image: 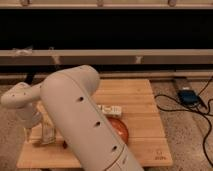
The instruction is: Place the white sponge in the ceramic bowl
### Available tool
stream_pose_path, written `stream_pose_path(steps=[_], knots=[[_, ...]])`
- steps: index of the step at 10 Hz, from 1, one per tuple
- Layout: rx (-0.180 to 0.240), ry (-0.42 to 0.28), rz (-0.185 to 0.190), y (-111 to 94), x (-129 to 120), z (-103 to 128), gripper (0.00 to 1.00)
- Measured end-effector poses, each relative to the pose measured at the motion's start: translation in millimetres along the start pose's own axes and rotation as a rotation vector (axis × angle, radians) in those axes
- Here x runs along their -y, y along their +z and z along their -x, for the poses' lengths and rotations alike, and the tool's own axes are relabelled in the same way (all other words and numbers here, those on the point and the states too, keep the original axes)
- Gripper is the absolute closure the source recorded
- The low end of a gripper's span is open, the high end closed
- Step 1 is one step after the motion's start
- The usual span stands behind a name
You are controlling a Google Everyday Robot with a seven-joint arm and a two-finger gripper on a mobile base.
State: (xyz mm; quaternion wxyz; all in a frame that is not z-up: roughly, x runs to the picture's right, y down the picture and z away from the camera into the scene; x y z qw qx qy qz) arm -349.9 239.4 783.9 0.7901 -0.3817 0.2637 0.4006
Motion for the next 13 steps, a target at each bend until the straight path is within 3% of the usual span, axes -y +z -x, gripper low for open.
stream_pose_path(steps=[7,8,12,13], knots=[[-0.065,0.041,0.002,18,7,0,0.21],[-0.070,0.039,0.004,20,6,1,0.25],[-0.069,0.028,0.040,17,10,1,0.63],[-0.053,0.022,0.061,7,11,-2,0.76]])
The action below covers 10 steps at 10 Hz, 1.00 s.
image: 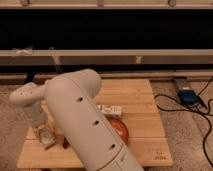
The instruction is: Place the white sponge in the ceramic bowl
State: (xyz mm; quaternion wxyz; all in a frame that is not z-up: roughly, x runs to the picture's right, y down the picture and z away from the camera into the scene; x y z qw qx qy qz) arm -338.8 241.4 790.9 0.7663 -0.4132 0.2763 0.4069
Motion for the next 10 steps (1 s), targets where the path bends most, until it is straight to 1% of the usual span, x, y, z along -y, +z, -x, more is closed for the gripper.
stream_pose_path(steps=[1,2,3,4,6,9,10], knots=[[0.016,-0.005,0.021,-11,0,-4,0.86],[0.027,-0.007,0.038,-21,2,-10,0.94],[0.045,-0.007,0.065,-37,6,-18,0.99],[0.063,-0.001,0.091,-50,17,-25,1.00],[0.084,0.023,0.114,-62,49,-39,1.00],[0.096,0.104,0.136,-63,111,-68,1.00],[0.103,0.145,0.144,-63,138,-82,1.00]])
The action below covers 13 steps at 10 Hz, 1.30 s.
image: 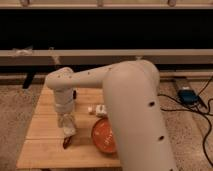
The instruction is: Place the white sponge in the ceramic bowl
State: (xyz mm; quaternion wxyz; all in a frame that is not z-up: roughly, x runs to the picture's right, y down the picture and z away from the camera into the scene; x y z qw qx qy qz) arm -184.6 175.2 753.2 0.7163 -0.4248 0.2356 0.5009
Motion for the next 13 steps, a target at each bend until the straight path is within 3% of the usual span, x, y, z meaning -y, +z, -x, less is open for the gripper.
stream_pose_path(steps=[4,5,9,11,13], knots=[[0.060,0.154,0.004,-26,98,-44,0.99],[0.069,0.185,0.000,-30,116,-53,0.95],[0.081,0.330,-0.025,-36,184,-95,0.53],[0.104,0.368,-0.019,-36,200,-101,0.33],[0.147,0.356,-0.013,-41,199,-98,0.21]])
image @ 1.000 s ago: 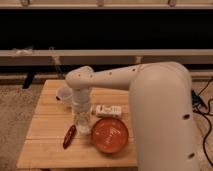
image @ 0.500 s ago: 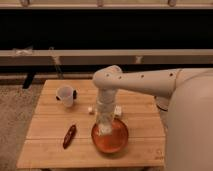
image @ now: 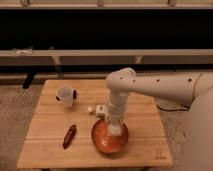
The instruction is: Place the white sponge in the ceramic bowl
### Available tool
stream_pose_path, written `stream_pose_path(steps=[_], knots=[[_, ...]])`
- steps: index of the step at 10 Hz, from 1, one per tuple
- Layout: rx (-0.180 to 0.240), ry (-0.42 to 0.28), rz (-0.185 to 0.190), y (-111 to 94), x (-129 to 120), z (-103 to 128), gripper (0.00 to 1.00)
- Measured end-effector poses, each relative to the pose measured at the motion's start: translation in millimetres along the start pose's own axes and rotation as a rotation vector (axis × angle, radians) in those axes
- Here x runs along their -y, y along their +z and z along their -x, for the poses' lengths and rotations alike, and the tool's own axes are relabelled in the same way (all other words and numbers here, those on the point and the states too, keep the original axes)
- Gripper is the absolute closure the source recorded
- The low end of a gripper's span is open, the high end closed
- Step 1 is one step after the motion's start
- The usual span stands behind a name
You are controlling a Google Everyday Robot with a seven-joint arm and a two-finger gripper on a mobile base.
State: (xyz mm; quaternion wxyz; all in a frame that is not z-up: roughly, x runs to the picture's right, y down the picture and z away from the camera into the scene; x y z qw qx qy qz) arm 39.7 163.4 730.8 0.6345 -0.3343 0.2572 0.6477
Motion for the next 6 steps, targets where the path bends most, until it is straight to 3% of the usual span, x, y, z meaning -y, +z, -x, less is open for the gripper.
stream_pose_path(steps=[6], knots=[[0.011,-0.011,0.004,-0.7,-3.3,1.0,0.20]])
